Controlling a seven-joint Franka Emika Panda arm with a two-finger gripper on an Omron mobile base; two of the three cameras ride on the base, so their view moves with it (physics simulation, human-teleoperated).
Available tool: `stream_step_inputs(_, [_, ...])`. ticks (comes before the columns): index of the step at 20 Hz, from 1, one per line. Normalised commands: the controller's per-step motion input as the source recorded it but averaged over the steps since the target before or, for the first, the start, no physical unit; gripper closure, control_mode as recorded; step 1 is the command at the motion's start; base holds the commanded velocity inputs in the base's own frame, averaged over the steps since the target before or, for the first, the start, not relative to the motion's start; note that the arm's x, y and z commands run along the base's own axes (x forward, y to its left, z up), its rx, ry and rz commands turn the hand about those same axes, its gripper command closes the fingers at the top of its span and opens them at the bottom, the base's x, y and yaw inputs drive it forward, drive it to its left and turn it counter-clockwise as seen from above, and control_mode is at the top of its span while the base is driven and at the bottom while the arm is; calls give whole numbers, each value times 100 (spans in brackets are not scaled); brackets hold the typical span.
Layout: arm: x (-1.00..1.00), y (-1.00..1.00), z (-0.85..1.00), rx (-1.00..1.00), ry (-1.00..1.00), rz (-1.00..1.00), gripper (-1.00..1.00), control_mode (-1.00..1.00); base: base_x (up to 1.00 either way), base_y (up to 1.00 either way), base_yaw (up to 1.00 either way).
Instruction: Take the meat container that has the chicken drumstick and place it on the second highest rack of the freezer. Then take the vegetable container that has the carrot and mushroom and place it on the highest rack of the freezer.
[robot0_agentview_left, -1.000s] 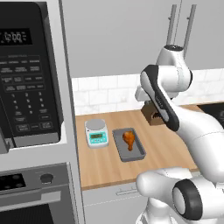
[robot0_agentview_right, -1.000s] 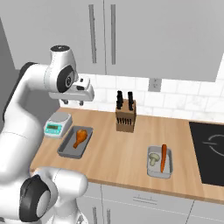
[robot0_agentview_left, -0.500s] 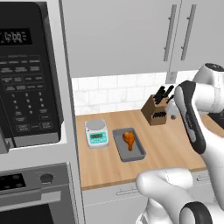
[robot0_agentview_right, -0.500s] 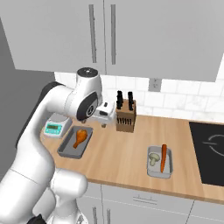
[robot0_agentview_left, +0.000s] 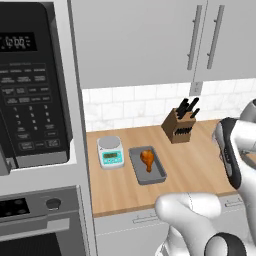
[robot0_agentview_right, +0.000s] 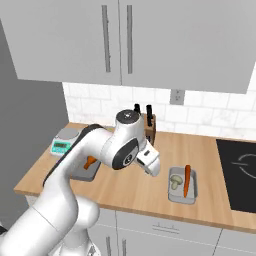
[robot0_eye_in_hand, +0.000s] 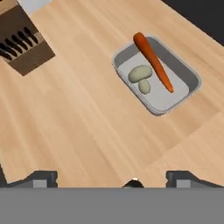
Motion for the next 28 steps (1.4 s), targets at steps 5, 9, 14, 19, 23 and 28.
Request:
stream_step_inputs(5, [1, -100, -43, 9, 1, -58, -100, -100, 0, 0, 0])
stream_step_inputs(9, [1, -100, -29, 13, 12, -53, -100, -100, 0, 0, 0])
stream_step_inputs(14, [9, -96, -4, 26, 27, -37, -100, -100, 0, 0, 0])
stream_step_inputs(19, [12, -46, -26, 23, 10, -20, -100, -100, 0, 0, 0])
stream_step_inputs(23, [3, -2, -45, 18, -12, -4, -100, -100, 0, 0, 0])
stream_step_inputs(28, [2, 0, -49, 15, -10, -3, -100, -100, 0, 0, 0])
